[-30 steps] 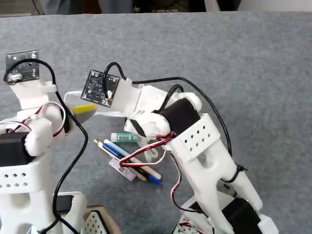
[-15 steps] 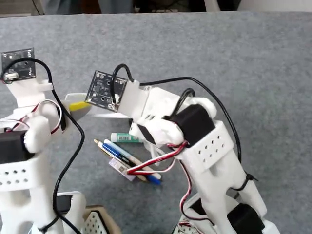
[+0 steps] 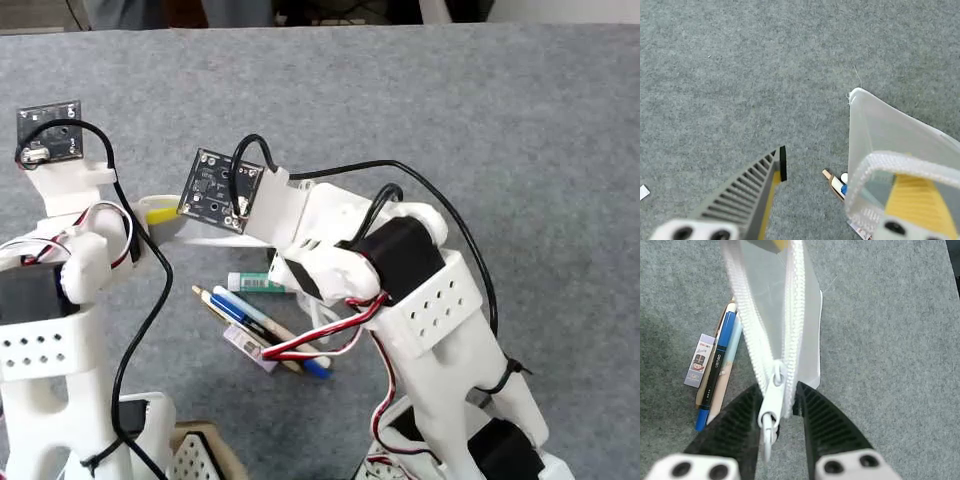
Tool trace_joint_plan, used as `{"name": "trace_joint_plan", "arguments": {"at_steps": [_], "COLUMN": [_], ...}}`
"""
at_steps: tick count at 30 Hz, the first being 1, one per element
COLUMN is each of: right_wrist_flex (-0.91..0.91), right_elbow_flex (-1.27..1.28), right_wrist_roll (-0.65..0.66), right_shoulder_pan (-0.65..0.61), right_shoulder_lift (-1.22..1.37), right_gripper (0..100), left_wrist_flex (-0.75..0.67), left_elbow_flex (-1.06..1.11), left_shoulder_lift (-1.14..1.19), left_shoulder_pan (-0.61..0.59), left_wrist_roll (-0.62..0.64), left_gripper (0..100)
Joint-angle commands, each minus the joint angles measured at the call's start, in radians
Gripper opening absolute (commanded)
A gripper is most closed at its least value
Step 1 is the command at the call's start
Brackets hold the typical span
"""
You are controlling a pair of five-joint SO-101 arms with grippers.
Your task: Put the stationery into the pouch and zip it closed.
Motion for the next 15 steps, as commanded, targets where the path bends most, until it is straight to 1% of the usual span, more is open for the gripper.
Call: {"name": "trace_joint_plan", "arguments": {"at_steps": [1, 6, 7, 9, 13, 15], "right_wrist_flex": [0.003, 0.003, 0.003, 0.003, 0.003, 0.002], "right_elbow_flex": [-0.050, -0.050, -0.050, -0.050, -0.053, -0.056], "right_wrist_roll": [-0.003, -0.003, -0.003, -0.005, -0.006, -0.011], "right_shoulder_pan": [0.002, 0.002, 0.002, 0.002, 0.002, 0.002], "right_shoulder_lift": [-0.030, -0.030, -0.030, -0.030, -0.030, -0.030], "right_gripper": [1.2, 1.2, 1.2, 1.2, 1.2, 1.3], "left_wrist_flex": [-0.032, -0.031, -0.029, -0.025, -0.018, 0.006], "left_elbow_flex": [-0.005, -0.005, -0.005, -0.005, -0.005, -0.015], "left_shoulder_lift": [-0.003, -0.003, -0.003, -0.003, -0.003, -0.003], "left_shoulder_pan": [-0.012, -0.007, -0.005, -0.005, -0.004, -0.004], "left_wrist_roll": [-0.011, -0.005, -0.005, -0.005, -0.005, -0.005], "left_gripper": [22, 4, 2, 4, 3, 3]}}
